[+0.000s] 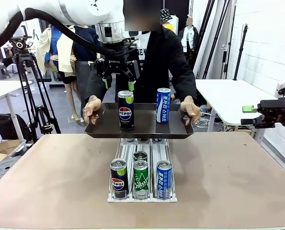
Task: Retrieve and hand over the desired beverage to the person.
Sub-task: Place the picked can on the Handle tray extended by the person.
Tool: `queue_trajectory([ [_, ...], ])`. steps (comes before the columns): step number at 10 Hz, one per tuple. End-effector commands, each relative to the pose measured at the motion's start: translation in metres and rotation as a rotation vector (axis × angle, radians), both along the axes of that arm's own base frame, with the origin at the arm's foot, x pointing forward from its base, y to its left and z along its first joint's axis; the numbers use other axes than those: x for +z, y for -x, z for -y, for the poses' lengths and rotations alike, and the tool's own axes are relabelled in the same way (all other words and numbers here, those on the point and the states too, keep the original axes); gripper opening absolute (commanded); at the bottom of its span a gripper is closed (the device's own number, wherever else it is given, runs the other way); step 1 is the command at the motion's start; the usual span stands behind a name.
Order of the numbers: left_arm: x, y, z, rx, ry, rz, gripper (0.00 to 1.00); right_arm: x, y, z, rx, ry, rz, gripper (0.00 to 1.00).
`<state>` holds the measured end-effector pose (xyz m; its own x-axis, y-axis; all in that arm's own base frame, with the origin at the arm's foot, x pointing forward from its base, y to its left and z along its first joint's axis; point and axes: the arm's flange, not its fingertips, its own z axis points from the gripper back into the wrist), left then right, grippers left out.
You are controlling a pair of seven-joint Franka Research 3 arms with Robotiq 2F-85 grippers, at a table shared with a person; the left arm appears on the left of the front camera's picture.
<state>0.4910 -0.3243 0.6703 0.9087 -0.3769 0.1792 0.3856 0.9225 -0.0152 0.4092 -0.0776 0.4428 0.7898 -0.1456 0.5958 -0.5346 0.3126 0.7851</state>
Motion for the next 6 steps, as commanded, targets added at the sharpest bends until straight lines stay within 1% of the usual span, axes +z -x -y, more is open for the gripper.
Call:
queue_trajectory([
  [1,0.012,0.020,-0.047,0.065,0.136,-0.068,1.00,0.001,0.001,-0.001,0.001,-0.014,0.006,1.00],
  [2,0.011,0.022,-0.069,0.077,0.196,-0.110,1.00,0.001,0.001,-0.001,0.001,-0.014,0.006,1.00],
  [4,0.008,0.019,-0.124,0.111,0.345,-0.152,1.00,0.001,0.001,-0.001,0.001,-0.014,0.006,1.00],
  [5,0.005,0.017,-0.152,0.131,0.408,-0.155,1.00,0.001,0.001,-0.001,0.001,-0.014,0.006,1.00],
  [6,0.002,0.023,-0.181,0.143,0.493,-0.135,1.00,0.001,0.001,-0.001,0.001,-0.014,0.006,1.00],
])
